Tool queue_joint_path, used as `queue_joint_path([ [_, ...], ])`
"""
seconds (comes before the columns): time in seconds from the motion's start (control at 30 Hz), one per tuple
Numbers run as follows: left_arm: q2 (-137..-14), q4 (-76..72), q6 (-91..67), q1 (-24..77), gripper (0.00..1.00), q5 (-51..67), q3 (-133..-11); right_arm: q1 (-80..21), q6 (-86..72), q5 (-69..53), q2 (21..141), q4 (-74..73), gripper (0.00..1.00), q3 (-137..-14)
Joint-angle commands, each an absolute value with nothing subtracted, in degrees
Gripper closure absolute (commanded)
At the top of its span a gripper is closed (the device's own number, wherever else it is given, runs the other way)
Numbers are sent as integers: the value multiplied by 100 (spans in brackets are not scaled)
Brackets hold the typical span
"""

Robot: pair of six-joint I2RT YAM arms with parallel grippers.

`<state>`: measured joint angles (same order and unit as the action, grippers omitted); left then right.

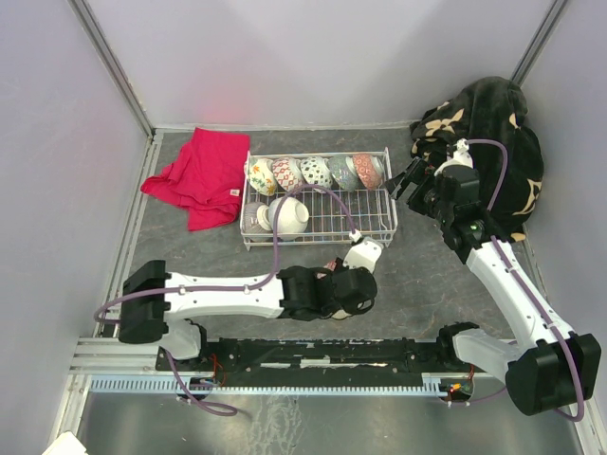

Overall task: Load the bowls into the dish rack
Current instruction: Pick up the bowl from the center of the board, then place the bowl in the dish rack.

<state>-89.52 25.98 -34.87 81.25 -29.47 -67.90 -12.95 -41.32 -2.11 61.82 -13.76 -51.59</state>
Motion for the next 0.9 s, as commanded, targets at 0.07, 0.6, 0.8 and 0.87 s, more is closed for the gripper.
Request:
queue_joint_path([
  [0.07,-8177,2211,-2903,8049,97,-3387,-7607,-1241,-4206,-299,6128,-1067,4,-5118],
  [0.6,-7919,-1087,-3172,5737,97,-1210,-6644,-1200,-4133,-115,6065,-1130,4,-5113],
  [0.8,-8170,-2564,-3539,5487,97,-1346,-5937,-1195,-4126,-160,6119,-1134,4,-5130],
  [0.87,-8274,-3045,-3718,5392,97,-1329,-5665,-1195,-4128,-226,6143,-1118,4,-5142],
])
